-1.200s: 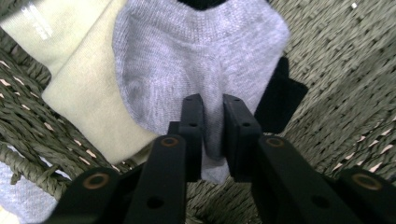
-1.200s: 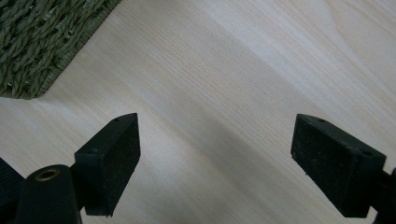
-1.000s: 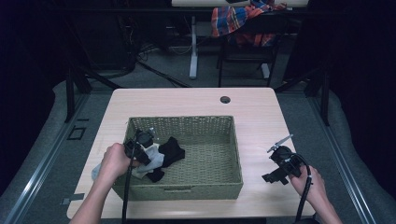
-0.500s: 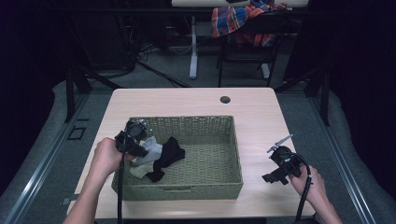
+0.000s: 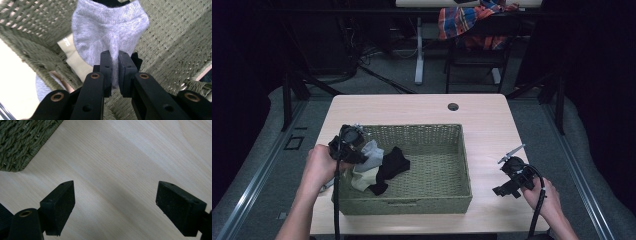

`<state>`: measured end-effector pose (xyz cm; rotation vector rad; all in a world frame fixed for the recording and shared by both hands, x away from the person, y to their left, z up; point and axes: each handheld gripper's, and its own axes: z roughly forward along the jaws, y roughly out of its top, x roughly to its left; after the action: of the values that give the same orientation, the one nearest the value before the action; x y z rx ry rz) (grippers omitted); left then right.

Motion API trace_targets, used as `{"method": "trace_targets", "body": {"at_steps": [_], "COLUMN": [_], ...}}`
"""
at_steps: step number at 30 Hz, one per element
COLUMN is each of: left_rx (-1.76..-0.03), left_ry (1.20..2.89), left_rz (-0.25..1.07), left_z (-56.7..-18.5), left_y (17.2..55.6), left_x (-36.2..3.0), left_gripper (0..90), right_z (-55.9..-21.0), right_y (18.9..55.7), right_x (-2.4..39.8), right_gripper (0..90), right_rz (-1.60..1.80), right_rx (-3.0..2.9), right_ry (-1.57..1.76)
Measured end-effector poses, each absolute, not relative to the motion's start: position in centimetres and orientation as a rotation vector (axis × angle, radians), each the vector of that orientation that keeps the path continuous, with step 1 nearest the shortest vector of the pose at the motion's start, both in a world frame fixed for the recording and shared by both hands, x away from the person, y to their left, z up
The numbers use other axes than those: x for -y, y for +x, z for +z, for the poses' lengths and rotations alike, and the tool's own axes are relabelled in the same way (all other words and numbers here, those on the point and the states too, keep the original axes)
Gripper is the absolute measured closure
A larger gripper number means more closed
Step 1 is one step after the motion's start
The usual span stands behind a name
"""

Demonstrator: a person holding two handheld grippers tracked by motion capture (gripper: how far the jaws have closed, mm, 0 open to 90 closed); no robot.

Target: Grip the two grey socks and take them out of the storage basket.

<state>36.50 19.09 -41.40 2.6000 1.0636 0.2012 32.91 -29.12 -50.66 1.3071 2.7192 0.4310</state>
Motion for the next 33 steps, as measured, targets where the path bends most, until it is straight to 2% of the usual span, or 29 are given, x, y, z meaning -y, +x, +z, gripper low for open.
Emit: {"method": "trace_targets", "body": {"at_steps": [33], "left_rx": [-1.099], "left_ry": [2.44], "left_rz": [0.355], "left_z": [-36.9], "left_y": [34.8], "left_x": [-22.3], "left_gripper": [84.9], "right_z": [-50.7], "right_y": [32.8], "right_x": [29.0], "right_gripper": [15.6], "right_rz": [0.432], "right_rx": [-2.709], "right_ry": [1.307]}}
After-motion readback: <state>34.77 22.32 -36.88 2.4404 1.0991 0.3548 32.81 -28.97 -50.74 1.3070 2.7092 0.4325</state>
